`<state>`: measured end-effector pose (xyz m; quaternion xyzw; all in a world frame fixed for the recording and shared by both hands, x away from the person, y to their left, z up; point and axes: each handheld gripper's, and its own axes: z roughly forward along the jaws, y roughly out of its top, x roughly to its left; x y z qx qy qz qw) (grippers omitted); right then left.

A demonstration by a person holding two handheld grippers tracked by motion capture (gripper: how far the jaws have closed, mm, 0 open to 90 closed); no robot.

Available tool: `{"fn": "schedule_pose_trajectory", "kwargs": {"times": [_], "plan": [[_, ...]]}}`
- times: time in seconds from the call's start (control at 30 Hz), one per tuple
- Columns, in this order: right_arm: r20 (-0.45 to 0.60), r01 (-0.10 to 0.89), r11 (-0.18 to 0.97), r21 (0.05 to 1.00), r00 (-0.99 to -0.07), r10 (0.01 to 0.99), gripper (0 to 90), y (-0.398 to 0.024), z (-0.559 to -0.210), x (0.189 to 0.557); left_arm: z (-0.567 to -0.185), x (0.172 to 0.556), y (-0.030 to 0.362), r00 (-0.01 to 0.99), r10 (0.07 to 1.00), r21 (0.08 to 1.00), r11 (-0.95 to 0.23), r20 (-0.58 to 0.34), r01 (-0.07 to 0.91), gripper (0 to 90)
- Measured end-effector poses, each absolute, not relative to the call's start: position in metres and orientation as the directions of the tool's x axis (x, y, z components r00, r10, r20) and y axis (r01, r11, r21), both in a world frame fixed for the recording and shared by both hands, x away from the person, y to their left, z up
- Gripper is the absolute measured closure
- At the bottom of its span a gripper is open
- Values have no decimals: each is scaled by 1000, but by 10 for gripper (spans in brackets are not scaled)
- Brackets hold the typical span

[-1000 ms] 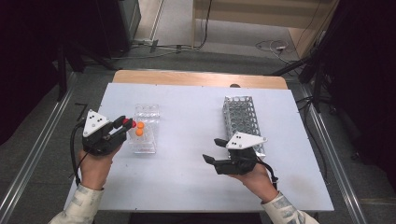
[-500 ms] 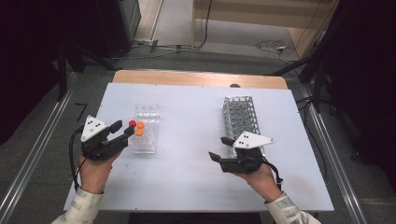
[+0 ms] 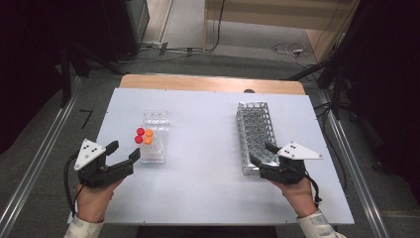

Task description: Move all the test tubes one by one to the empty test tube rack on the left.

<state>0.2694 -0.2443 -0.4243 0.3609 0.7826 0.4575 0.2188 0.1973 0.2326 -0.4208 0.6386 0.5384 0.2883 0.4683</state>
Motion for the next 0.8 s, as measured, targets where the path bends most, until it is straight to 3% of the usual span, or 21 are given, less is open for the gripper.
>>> {"fn": "schedule_pose_trajectory", "kwargs": {"times": [0.53, 0.8], "plan": [[16, 495, 137, 858, -292, 956, 270, -358, -453, 266, -461, 202, 278, 47, 992, 889, 86, -119, 449, 242], [55, 566, 43, 824, -155, 986, 257, -395, -473, 270, -474, 204, 283, 39, 988, 864, 112, -150, 490, 240]]}}
